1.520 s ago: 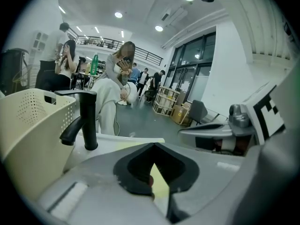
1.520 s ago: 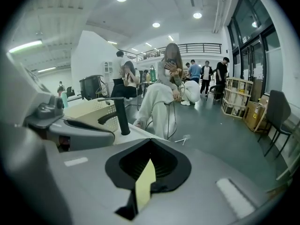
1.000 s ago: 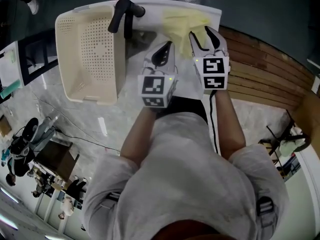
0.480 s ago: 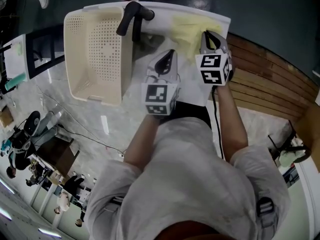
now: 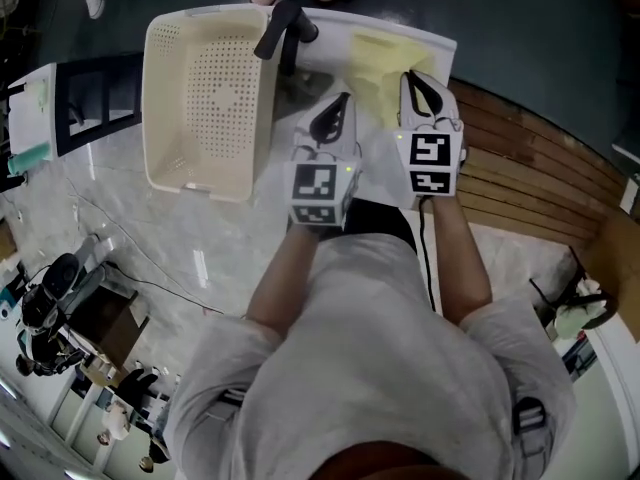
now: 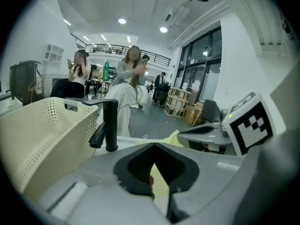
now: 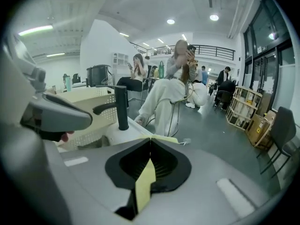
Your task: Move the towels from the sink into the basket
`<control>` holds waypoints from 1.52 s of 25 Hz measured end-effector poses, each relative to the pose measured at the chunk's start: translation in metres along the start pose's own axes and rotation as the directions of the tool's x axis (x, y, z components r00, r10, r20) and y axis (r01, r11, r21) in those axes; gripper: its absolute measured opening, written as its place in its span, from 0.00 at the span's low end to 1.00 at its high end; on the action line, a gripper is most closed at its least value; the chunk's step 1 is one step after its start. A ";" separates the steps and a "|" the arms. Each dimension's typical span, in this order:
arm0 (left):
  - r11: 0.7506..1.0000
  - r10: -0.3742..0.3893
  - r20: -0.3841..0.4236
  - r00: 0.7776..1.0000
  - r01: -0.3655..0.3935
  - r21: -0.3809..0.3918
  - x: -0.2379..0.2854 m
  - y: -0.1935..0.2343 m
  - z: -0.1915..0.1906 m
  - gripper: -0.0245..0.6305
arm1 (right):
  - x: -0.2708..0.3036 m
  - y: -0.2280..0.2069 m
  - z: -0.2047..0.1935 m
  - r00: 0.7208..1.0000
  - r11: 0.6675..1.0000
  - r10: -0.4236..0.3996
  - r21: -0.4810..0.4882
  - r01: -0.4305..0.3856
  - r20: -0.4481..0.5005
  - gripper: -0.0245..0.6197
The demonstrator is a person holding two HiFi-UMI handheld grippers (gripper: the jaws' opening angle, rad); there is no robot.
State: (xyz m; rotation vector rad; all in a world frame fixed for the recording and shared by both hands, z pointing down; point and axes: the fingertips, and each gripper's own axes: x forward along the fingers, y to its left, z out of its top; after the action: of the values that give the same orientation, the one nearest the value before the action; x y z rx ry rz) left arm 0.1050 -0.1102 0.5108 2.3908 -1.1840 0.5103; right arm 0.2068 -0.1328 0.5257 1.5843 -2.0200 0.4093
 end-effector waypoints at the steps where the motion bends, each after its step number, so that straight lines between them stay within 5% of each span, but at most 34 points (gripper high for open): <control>1: 1.000 -0.006 0.009 1.000 0.006 0.002 -0.003 0.001 0.004 0.07 | -0.006 0.003 0.007 1.000 1.000 -0.005 0.007 0.005 0.017 0.05; 15: 0.999 0.013 0.137 0.990 -0.018 0.031 -0.056 0.021 0.053 0.07 | -0.069 0.064 0.096 0.966 0.996 0.085 -0.028 -0.081 0.243 0.05; 38: 0.957 0.286 0.219 0.933 -0.269 -0.105 -0.144 0.120 0.046 0.07 | -0.053 0.201 0.151 0.888 0.926 0.369 -0.198 -0.323 0.276 0.05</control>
State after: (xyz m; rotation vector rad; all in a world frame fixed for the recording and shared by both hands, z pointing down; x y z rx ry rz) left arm -0.0678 -0.1054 0.4250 2.2778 -1.6296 0.2683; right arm -0.0114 -0.1190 0.3906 1.2558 -2.5242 0.1379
